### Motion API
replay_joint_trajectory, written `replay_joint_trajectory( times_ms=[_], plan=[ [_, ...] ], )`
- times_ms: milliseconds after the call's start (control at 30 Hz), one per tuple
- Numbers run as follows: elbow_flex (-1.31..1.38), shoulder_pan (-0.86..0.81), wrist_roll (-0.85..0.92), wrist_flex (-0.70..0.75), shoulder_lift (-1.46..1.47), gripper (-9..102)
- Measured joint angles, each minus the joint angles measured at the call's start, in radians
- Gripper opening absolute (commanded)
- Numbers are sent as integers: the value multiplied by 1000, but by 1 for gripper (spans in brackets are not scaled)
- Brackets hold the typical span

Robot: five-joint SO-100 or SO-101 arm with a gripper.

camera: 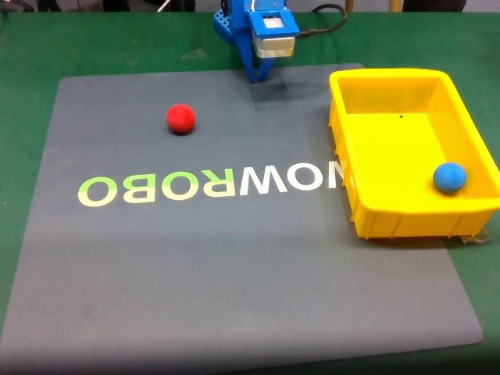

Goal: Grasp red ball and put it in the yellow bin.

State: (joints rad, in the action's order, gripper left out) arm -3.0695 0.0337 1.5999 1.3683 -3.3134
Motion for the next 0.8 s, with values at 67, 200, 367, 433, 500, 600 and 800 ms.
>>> replay_joint_trajectory(
  times_ms=[67, 200, 367, 433, 500, 600, 800],
  plan=[
    [0, 0, 0, 0, 0, 0],
    [0, 0, 0, 0, 0, 0],
    [0, 0, 0, 0, 0, 0],
    [0, 0, 0, 0, 0, 0],
    [0, 0, 0, 0, 0, 2],
    [0, 0, -3, 0, 0, 16],
    [54, -51, -17, 2, 0, 28]
  ],
)
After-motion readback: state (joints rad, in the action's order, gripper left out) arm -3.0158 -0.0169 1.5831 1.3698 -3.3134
